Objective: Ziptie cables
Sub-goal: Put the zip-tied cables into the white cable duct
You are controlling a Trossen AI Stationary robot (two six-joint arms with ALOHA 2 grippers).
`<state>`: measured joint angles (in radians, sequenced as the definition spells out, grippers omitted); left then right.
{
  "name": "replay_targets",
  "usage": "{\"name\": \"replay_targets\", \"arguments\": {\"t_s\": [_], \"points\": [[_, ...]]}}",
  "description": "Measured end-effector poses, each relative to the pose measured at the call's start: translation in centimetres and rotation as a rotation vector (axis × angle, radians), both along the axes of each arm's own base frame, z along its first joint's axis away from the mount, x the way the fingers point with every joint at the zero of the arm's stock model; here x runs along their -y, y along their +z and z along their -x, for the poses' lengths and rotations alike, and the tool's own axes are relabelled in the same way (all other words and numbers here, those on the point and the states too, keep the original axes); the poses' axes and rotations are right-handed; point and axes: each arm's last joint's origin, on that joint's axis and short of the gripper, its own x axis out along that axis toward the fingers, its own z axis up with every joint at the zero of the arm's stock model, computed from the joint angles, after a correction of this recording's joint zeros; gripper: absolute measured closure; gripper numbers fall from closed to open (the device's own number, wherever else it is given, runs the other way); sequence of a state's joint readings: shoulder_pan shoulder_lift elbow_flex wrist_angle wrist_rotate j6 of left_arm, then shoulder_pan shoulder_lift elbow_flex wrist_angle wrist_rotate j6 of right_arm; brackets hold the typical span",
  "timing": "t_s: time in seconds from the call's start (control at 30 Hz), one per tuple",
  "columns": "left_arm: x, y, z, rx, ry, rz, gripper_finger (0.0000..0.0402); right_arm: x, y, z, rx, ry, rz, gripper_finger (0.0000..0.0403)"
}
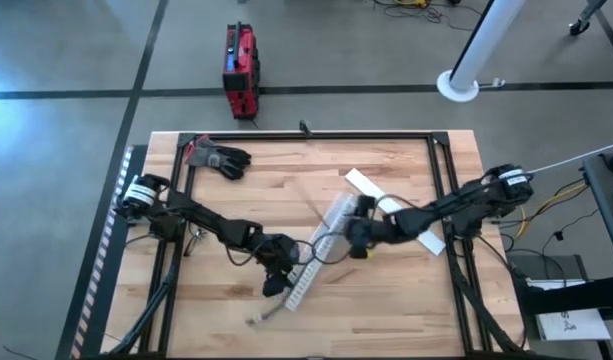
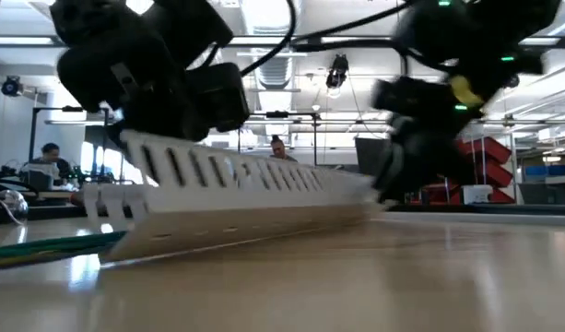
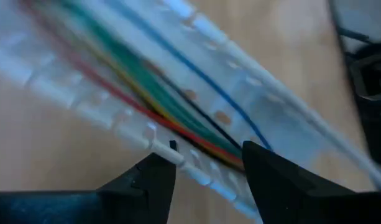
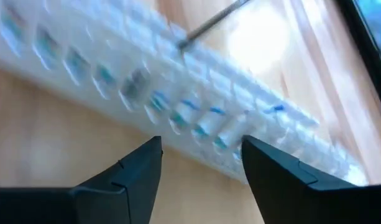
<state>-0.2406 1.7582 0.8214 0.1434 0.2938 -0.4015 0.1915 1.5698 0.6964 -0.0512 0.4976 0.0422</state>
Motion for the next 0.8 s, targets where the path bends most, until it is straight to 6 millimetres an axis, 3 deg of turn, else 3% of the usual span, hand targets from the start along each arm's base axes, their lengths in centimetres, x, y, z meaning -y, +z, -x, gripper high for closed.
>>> {"name": "replay_targets", "arguments": {"t_s": [0.13,0.23,0.47,0.8], "points": [[0.5,1.8,-1.3,-0.005,-0.064,0.003,0.0238,1.4,1.3,-2.1,0.132,0.109,-0.066,0.0199],[0.5,3.1,-1.4,-0.083,-0.054,-0.059,0.0242,1.9,2.3,-2.4,0.121,0.102,-0.066,0.0199],[0.0,4.7,-1.3,-0.205,0.063,-0.273,0.0251,1.3,2.1,-0.9,-0.039,0.062,-0.103,0.0199],[-0.1,5.1,-1.5,-0.191,0.081,-0.28,0.0239,-1.8,1.7,1.3,-0.179,0.055,-0.156,0.0199]]}}
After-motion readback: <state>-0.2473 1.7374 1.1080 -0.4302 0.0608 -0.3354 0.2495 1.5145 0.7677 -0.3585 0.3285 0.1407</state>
